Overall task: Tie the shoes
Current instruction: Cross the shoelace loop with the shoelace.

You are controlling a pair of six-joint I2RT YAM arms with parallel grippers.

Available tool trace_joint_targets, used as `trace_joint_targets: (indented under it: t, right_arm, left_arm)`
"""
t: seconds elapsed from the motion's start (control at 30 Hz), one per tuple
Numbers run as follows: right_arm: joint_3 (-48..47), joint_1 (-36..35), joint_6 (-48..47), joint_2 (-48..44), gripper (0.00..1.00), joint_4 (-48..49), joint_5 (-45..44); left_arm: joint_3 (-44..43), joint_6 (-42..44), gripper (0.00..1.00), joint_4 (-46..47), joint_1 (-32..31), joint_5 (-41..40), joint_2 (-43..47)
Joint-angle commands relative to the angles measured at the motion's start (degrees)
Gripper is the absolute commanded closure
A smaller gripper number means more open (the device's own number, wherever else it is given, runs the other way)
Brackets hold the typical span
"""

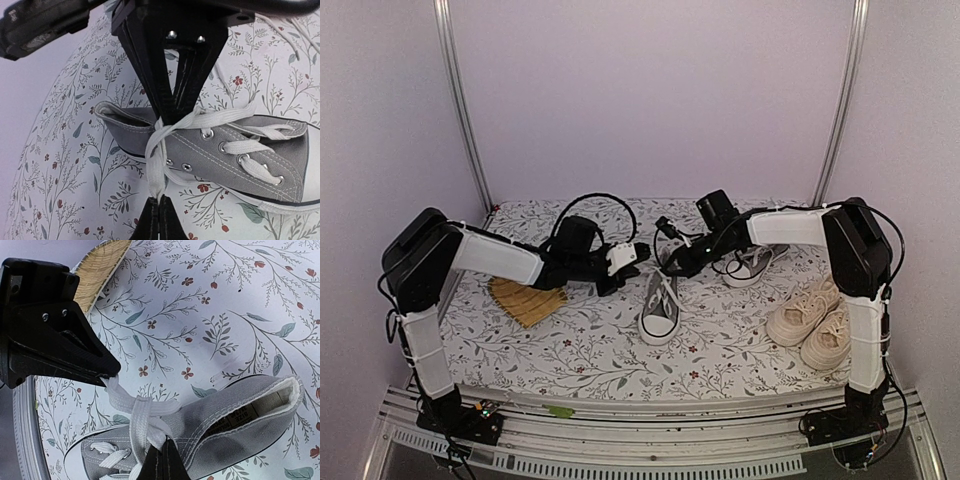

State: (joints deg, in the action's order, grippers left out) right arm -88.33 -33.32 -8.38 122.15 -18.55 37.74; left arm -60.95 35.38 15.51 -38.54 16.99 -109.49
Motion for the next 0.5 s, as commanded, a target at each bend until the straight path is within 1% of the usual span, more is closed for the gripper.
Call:
trace_joint_targets:
  t: [0.0,0.23,0.4,0.47]
  right_arm:
    - [0.2,1.2,0.5,-3.1,0.98,-0.7,-1.7]
    - [1.4,2.2,2.8,-4.5,0.98,1.6,-0.1]
    - [2.2,2.6,3.9,-4.3,0.94,2.3,0.7]
    - [2.5,2.6,3.9,-3.8,0.94,2.7,0.7]
  left_arm:
    - [-0.4,-1.0,1.00,-0.3,0.6,0.1,-1.4]
    - [-1.3,-2.2,1.00,-1.1,0.5,1.0,-2.6]
    - [-1.7,-2.7,1.00,-1.2,0.3,1.0,-2.6]
    - [-2.0,-3.0,1.00,-1.0,0.2,1.3,-4.8]
